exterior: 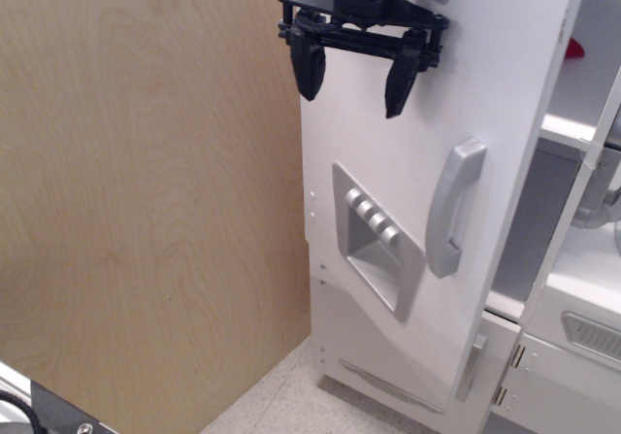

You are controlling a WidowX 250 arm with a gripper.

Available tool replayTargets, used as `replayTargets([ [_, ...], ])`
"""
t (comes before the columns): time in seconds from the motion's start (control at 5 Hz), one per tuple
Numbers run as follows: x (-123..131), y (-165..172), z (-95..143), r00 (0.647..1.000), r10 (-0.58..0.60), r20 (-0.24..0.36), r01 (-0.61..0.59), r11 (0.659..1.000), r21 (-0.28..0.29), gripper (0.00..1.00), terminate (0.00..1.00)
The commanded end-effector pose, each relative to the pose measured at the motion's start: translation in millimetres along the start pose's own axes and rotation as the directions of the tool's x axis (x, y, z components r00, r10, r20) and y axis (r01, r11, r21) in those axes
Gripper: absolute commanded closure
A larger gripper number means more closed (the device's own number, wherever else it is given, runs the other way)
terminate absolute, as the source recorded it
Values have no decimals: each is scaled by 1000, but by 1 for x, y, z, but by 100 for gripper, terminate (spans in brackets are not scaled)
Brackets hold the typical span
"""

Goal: Close fridge

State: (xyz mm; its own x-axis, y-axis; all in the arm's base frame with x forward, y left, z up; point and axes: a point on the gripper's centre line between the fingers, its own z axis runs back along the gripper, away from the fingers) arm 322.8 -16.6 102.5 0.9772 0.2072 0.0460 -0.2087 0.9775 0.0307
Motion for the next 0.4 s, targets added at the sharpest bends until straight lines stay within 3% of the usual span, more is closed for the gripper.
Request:
replayTargets([
  [0.0, 20, -6, 15, 997, 24, 71, -24, 1000, 1, 0, 0],
  [0.2, 27, -9, 14, 997, 35, 72, -35, 999, 1, 0, 0],
])
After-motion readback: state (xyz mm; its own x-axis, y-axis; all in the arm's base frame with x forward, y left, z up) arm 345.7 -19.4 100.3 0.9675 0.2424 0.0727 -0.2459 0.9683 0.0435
